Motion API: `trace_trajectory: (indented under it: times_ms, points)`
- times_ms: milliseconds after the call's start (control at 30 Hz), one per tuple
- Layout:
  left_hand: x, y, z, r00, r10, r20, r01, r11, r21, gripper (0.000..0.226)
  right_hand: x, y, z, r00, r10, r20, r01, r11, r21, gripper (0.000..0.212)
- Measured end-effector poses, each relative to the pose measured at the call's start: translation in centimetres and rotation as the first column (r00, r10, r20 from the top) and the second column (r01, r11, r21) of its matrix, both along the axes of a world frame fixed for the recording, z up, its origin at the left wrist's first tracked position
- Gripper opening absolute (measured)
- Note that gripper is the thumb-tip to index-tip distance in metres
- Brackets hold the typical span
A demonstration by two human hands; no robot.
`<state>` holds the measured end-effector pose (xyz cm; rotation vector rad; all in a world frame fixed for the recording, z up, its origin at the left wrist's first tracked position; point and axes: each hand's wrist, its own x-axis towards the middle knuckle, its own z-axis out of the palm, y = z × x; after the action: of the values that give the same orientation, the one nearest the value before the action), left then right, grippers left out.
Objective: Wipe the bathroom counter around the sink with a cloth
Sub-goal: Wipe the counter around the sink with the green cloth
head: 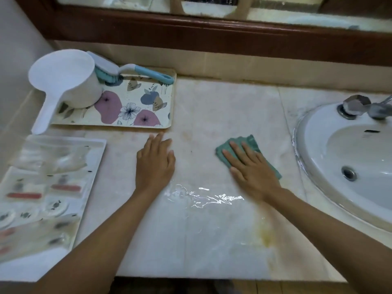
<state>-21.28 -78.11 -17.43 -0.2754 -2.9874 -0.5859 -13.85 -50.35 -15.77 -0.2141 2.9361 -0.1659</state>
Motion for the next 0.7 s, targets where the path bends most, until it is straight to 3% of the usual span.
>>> trace_trajectory:
  times_ms: [100,167,333,467,600,700]
  points:
    - [0.0,0.0,0.0,1.000,0.005,0.006,-0.005,1.000,-0.010,0.045,-3.9,-3.3,-0.3,0.955,-0.296,-0.009,0.295,0.955,-0.035,0.054]
    - [-0.1,-0.2,0.1,1.000,0.013,0.018,-0.013,1.000,0.019,0.046,-4.5,-7.3,-0.3,0.929,-0.369,-0.007,0.367,0.927,-0.072,0.054]
    - [0.0,-0.4,0.4,0.999,0.003,0.054,-0.010,0.993,0.117,0.046,4.1,-13.6,-0.2,0.993,-0.098,-0.060,0.089,0.987,-0.135,0.056]
    - [0.0,-0.5,0.3,0.999,0.002,0.051,-0.009,0.991,0.134,0.037,10.3,-7.6,-0.3,0.997,0.022,-0.074,-0.025,0.999,-0.048,0.054]
    - [-0.1,-0.2,0.5,0.998,0.006,0.058,-0.012,0.994,0.109,0.038,7.8,-2.0,0.0,0.974,-0.225,-0.002,0.225,0.974,-0.022,0.057]
    - [0.0,-0.2,0.6,0.997,0.020,0.070,-0.027,0.994,0.108,0.039,4.3,-4.3,-0.2,0.890,-0.455,-0.019,0.454,0.890,-0.048,0.060]
